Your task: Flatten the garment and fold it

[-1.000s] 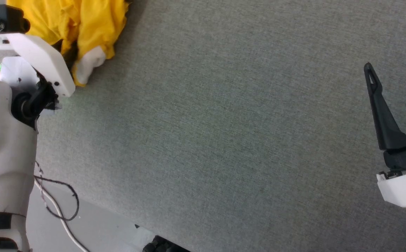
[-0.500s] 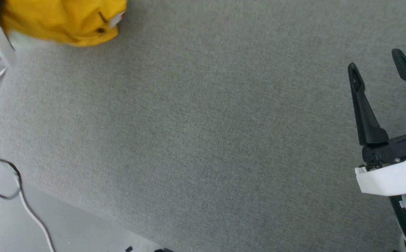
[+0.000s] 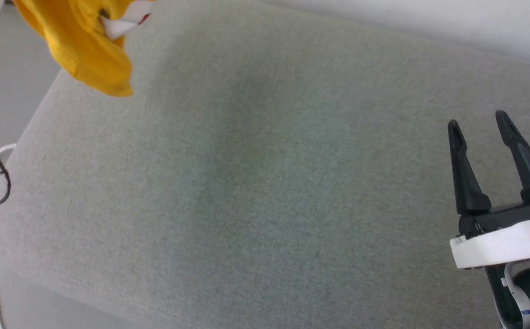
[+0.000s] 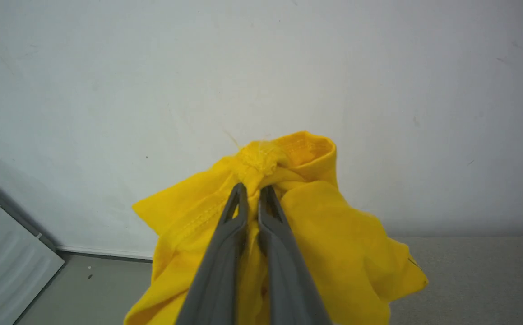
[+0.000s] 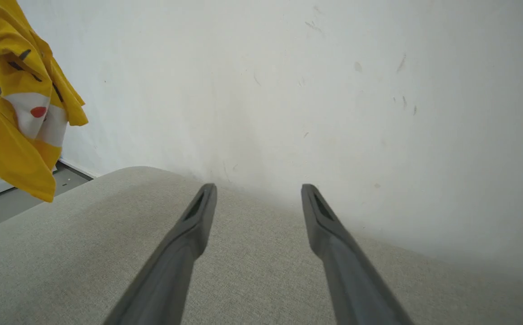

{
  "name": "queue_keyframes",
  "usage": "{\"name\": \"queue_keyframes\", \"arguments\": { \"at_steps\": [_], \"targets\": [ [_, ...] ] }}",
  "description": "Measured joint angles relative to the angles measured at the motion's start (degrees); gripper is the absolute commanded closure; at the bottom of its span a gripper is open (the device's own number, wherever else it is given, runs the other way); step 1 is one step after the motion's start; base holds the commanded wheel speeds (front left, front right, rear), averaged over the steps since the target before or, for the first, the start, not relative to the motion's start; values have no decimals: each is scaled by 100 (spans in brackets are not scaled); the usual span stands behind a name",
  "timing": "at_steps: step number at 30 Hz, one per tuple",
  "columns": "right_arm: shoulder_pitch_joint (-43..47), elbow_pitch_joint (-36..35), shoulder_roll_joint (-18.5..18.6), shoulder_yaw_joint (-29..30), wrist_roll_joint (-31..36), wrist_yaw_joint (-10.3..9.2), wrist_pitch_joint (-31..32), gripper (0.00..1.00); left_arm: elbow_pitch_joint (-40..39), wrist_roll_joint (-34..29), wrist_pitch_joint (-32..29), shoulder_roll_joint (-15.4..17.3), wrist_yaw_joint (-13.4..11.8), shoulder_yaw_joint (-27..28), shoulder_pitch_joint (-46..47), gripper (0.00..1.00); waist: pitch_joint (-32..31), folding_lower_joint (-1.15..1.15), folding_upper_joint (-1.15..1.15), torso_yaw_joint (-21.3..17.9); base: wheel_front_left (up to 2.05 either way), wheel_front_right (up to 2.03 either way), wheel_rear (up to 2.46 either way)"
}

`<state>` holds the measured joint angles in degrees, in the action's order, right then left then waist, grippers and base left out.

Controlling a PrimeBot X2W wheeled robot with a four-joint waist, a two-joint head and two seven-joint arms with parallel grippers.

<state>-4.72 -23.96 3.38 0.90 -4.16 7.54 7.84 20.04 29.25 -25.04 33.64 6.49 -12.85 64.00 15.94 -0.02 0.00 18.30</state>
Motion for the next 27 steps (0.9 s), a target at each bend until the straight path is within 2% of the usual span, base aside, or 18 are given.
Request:
{"name": "queue_keyframes", "arguments": {
  "at_steps": [5, 8, 14, 18, 21, 27],
  "targets": [
    [158, 115, -26, 160, -73, 0, -138, 0, -517, 321, -458, -355, -23, -107, 252, 100, -380, 0, 0, -246, 0, 0, 0],
    [202, 170, -33, 334, -226, 0, -202, 0, -822, 460, -683, -650, -141, -203, 355, 100, -519, 1, 0, -459, 0, 0, 0],
    [253, 203, -32, 657, -298, 0, -302, 0, -1395, 617, -979, -1218, -256, -624, 369, 100, -685, 1, 0, -914, 0, 0, 0],
    [254, 178, -33, 769, -354, 0, -310, 0, -1660, 643, -1033, -1464, -310, -892, 214, 100, -720, 1, 0, -1212, 0, 0, 0],
    [263, 158, -33, 821, -417, 0, -342, 0, -1802, 637, -1001, -1672, -448, -1054, -110, 100, -703, 1, 0, -1421, 0, 0, 0],
    [264, 168, -32, 909, -527, 0, -425, 0, -2058, 708, -639, -2329, -611, -1501, -890, 100, -533, 1, 0, -1728, 0, 0, 0]
  ]
}}
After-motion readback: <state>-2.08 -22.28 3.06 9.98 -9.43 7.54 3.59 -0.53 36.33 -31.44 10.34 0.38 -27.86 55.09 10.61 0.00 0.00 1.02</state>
